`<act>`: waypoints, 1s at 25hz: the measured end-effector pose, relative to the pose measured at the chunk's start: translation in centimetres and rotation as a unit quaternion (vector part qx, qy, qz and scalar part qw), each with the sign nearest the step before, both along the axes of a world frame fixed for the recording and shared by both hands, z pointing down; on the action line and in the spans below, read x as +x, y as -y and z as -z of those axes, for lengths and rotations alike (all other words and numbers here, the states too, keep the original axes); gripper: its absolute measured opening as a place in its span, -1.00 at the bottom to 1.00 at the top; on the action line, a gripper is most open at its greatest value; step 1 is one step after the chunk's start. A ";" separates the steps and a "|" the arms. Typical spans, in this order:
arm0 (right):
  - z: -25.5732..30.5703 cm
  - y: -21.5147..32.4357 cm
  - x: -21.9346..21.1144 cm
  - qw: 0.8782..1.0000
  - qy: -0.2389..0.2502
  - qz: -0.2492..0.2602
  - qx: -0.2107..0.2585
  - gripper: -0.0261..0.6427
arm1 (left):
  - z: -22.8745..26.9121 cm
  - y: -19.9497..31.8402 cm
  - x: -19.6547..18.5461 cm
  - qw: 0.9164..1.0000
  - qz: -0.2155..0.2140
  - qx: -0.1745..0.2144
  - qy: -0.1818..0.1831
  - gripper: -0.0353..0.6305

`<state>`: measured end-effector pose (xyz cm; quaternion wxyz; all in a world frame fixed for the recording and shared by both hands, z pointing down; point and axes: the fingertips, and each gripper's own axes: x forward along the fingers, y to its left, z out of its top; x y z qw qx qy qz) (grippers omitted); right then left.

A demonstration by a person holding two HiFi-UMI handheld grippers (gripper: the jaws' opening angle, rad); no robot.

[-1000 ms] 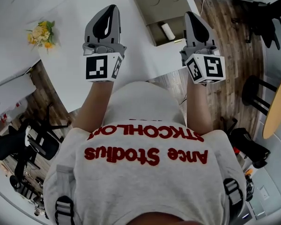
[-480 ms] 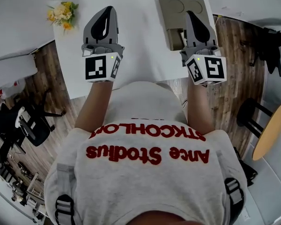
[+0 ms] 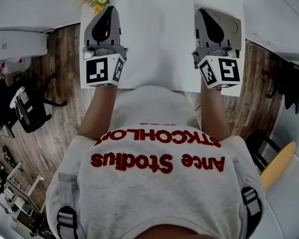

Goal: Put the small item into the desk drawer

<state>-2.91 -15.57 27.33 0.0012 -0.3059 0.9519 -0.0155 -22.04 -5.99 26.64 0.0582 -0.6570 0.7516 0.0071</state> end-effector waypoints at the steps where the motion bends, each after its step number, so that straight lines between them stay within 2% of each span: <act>1: 0.2 -0.1 -0.7 1.000 0.001 0.007 0.001 -0.89 | 0.0 -0.4 -0.6 1.000 0.006 0.000 -0.003 -0.87; 8: 0.4 -0.7 -4.0 1.000 0.000 0.029 0.009 -0.90 | 0.2 -1.8 -3.1 1.000 0.027 0.006 -0.011 -0.87; 25: 1.2 -0.3 -3.2 1.000 0.007 0.000 0.014 -0.91 | 0.3 -1.7 -4.3 1.000 0.019 0.008 -0.015 -0.87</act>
